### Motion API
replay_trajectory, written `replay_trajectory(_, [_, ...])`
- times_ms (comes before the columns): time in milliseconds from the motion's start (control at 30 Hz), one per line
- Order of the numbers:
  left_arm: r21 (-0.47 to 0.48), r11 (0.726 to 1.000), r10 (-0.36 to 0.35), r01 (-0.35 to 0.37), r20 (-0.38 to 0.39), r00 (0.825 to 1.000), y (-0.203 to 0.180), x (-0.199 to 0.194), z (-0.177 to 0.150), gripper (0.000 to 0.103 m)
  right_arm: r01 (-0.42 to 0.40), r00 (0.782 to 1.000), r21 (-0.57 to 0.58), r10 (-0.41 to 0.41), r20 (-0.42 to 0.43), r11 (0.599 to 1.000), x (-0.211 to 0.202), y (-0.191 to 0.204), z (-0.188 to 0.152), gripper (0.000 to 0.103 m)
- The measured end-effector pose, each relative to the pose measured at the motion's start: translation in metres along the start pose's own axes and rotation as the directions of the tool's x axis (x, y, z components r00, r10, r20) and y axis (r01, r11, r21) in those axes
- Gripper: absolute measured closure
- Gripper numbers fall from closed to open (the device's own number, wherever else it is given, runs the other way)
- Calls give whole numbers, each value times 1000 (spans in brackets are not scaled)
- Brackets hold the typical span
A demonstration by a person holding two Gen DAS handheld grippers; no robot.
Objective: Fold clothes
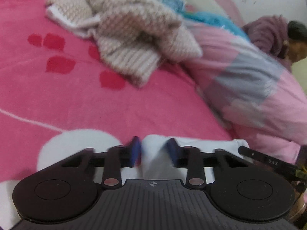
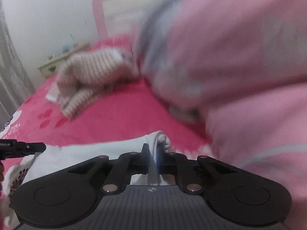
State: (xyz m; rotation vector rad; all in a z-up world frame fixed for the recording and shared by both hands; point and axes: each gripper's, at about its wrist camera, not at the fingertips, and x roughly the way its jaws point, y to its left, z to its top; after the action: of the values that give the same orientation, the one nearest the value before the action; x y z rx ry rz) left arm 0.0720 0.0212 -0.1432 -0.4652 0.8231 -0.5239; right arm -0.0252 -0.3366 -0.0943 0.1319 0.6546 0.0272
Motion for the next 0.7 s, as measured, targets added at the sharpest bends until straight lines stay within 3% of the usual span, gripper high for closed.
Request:
replay_trajectory(100, [5, 1000, 16, -17, 81, 997, 1, -5, -1, 95, 86, 996, -83, -82, 47, 993, 3, 6, -10, 95])
replay_trajectory(233, [-79, 995, 66, -64, 18, 998, 27, 16, -1, 95, 156, 988, -183, -151, 42, 971, 24, 9, -28, 92])
replay_trajectory(300, [-99, 993, 71, -68, 27, 997, 31, 10, 1, 95, 188, 982, -220, -174, 79, 957, 15, 17, -25, 83])
replay_trajectory(400, [-102, 992, 77, -70, 74, 994, 26, -12, 8, 87, 230, 965, -215, -194, 179, 949, -15, 22, -20, 78])
replay_trajectory(500, [-59, 998, 21, -15, 96, 995, 11, -33, 12, 75, 193, 962, -247, -133, 238, 950, -37, 30, -19, 78])
replay_trajectory(600, [54, 995, -80, 78, 30, 996, -11, -32, 8, 71, 112, 984, -277, -69, 162, 954, -20, 33, -22, 80])
replay_trajectory(700, [84, 995, -54, 58, -43, 998, -8, 5, 3, 71, 78, 997, -220, -75, 20, 972, 21, 22, -29, 83])
